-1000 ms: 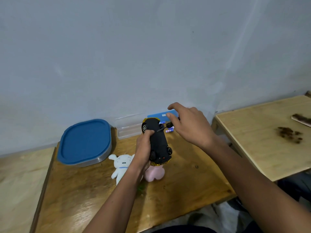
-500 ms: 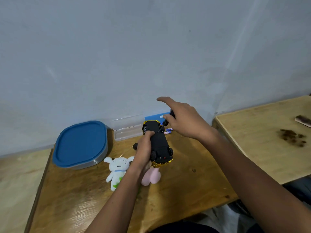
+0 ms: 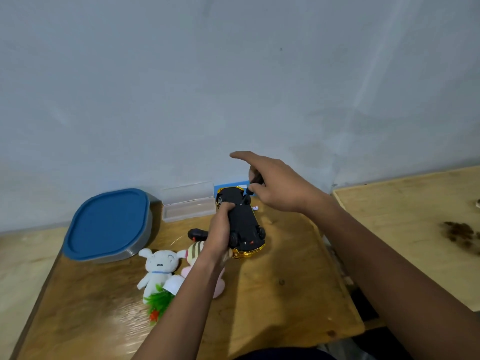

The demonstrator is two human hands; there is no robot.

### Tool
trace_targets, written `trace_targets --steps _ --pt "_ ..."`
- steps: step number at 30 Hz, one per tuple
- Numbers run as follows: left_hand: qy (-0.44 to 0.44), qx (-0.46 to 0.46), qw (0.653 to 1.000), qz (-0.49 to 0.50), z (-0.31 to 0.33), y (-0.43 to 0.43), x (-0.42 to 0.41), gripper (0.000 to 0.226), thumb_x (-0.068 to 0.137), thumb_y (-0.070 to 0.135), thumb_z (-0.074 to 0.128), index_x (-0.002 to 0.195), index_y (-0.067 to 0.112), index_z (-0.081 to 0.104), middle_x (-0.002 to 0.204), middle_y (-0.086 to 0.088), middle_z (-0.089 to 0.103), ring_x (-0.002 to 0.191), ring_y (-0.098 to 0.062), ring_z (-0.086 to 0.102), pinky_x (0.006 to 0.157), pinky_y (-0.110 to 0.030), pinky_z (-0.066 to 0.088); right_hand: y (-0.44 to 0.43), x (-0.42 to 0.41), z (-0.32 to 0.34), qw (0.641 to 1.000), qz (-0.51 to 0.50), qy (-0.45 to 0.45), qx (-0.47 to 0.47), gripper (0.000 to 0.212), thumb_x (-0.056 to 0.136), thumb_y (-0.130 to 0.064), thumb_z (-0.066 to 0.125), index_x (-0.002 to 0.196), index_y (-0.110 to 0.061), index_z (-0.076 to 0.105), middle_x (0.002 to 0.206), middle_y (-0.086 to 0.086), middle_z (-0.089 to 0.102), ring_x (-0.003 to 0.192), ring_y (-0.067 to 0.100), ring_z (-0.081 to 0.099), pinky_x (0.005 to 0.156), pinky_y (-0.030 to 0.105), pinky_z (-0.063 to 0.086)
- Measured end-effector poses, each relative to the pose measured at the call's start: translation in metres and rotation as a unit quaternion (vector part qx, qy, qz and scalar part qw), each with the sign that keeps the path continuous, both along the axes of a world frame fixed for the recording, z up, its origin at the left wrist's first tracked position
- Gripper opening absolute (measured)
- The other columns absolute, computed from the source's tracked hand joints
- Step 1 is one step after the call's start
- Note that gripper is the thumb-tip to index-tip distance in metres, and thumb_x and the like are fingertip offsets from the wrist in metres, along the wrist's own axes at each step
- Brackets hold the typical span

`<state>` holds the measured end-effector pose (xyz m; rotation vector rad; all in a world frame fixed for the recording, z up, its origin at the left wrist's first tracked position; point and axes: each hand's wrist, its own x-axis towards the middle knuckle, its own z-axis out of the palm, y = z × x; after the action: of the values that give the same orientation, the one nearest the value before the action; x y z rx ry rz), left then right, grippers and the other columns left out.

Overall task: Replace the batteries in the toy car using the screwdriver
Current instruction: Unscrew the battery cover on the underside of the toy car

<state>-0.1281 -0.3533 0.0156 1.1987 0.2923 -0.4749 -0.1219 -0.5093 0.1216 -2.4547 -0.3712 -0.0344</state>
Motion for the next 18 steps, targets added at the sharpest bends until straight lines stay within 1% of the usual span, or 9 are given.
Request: trace_targets --steps 1,3,5,7,9,11,13,16,18 --pt "0.002 0.003 1.0 0.004 0.001 -0.004 -0.001 0.034 0.095 0.033 0.05 0.11 0.006 0.065 0.09 -0.016 0.069 0.087 -0.035 0.063 0.094 -0.057 0.05 -0.004 0.002 -0.001 1.0 0.005 -0.003 -0.011 0.066 0.09 -0.016 0.056 0.145 -0.044 0.034 0.092 -0.01 0.058 0.089 0.015 0.059 0.08 0.041 0.053" --pt "-0.001 0.006 1.0 0.004 0.003 -0.012 -0.002 0.038 0.097 0.032 0.047 0.117 0.005 0.064 0.099 -0.017 0.072 0.088 -0.033 0.065 0.093 -0.053 0.05 -0.009 0.006 -0.003 0.996 -0.019 -0.038 -0.082 0.056 0.093 -0.035 0.056 0.145 -0.042 0.034 0.099 -0.009 0.063 0.096 0.019 0.06 0.081 0.041 0.052" --pt "0.0 -0.001 1.0 0.01 0.003 -0.017 -0.004 0.043 0.097 0.033 0.046 0.124 0.005 0.063 0.109 -0.023 0.071 0.09 -0.033 0.065 0.095 -0.054 0.05 -0.014 0.011 -0.006 0.985 -0.062 -0.066 -0.148 0.046 0.098 -0.052 0.045 0.141 -0.037 0.041 0.104 -0.003 0.069 0.105 0.026 0.06 0.081 0.037 0.049" --pt "0.013 -0.007 1.0 0.024 0.004 -0.021 -0.006 0.042 0.096 0.033 0.048 0.121 0.004 0.064 0.104 -0.026 0.069 0.086 -0.033 0.065 0.09 -0.052 0.052 -0.018 0.016 -0.01 0.98 -0.085 -0.072 -0.167 0.04 0.1 -0.052 0.041 0.136 -0.036 0.048 0.107 0.002 0.07 0.11 0.029 0.059 0.08 0.036 0.043" --pt "0.017 -0.002 0.999 0.031 0.004 -0.023 -0.006 0.035 0.097 0.031 0.047 0.115 0.005 0.064 0.092 -0.019 0.069 0.078 -0.031 0.065 0.079 -0.044 0.056 -0.019 0.017 -0.01 0.991 -0.053 -0.049 -0.113 0.04 0.099 -0.039 0.049 0.138 -0.039 0.046 0.103 0.0 0.071 0.106 0.026 0.06 0.084 0.036 0.048" --pt "0.015 -0.003 0.999 0.03 0.002 -0.024 -0.006 0.035 0.097 0.03 0.047 0.116 0.006 0.064 0.088 -0.014 0.069 0.076 -0.028 0.066 0.075 -0.04 0.056 -0.02 0.015 -0.005 0.999 0.003 -0.006 -0.045 0.057 0.094 -0.022 0.058 0.144 -0.042 0.038 0.099 -0.004 0.067 0.098 0.021 0.059 0.087 0.04 0.05" --pt "0.011 0.001 1.0 0.027 0.001 -0.027 -0.007 0.033 0.098 0.03 0.047 0.114 0.007 0.065 0.086 -0.01 0.071 0.075 -0.025 0.067 0.074 -0.038 0.055 -0.021 0.012 -0.002 0.998 0.027 0.011 -0.05 0.066 0.091 -0.017 0.061 0.144 -0.044 0.034 0.105 -0.005 0.062 0.102 0.019 0.056 0.089 0.04 0.049" --pt "0.004 0.004 1.0 0.021 0.002 -0.03 -0.009 0.032 0.099 0.029 0.046 0.111 0.008 0.067 0.089 -0.009 0.073 0.075 -0.024 0.067 0.073 -0.036 0.055 -0.024 0.013 -0.002 0.991 -0.015 -0.027 -0.13 0.049 0.092 -0.04 0.059 0.138 -0.041 0.043 0.111 -0.009 0.065 0.108 0.019 0.057 0.083 0.037 0.047" --pt "0.002 0.003 1.0 0.022 0.002 -0.032 -0.009 0.034 0.099 0.029 0.045 0.115 0.007 0.067 0.097 -0.013 0.071 0.078 -0.025 0.067 0.073 -0.036 0.055 -0.026 0.013 -0.003 0.985 -0.046 -0.048 -0.157 0.038 0.095 -0.056 0.049 0.127 -0.036 0.055 0.1 -0.011 0.071 0.102 0.017 0.059 0.075 0.033 0.044"
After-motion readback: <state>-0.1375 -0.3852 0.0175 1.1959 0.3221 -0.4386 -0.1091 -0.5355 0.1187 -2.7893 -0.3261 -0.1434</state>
